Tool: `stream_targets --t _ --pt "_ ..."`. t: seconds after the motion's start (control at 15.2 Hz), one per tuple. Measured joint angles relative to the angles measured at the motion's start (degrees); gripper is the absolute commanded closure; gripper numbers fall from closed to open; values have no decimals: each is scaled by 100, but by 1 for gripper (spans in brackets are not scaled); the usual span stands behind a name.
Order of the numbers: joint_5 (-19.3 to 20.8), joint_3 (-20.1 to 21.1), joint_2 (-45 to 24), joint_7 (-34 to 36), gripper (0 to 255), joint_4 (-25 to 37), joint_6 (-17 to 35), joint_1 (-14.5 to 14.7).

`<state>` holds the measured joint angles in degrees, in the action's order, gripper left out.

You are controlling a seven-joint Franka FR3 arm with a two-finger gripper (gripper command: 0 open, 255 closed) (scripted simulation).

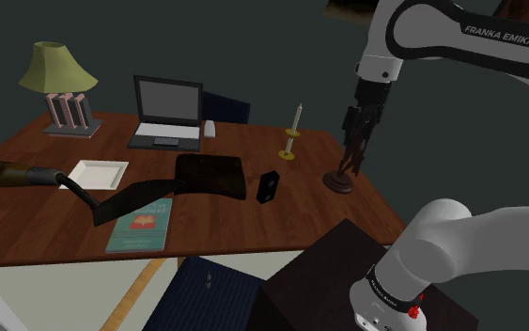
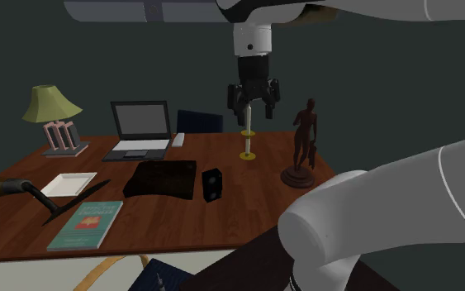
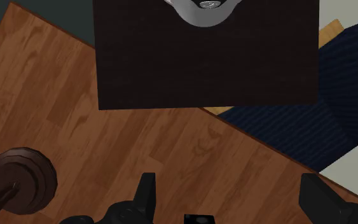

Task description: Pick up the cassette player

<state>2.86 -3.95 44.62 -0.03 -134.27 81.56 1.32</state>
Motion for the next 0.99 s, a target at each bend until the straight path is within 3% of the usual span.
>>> stream_targets --t 0.33,0.99 --pt "-118 50 -334 333 0 -235 605 -68" --pt "-438 127 -1905 1290 0 -529 2657 -253"
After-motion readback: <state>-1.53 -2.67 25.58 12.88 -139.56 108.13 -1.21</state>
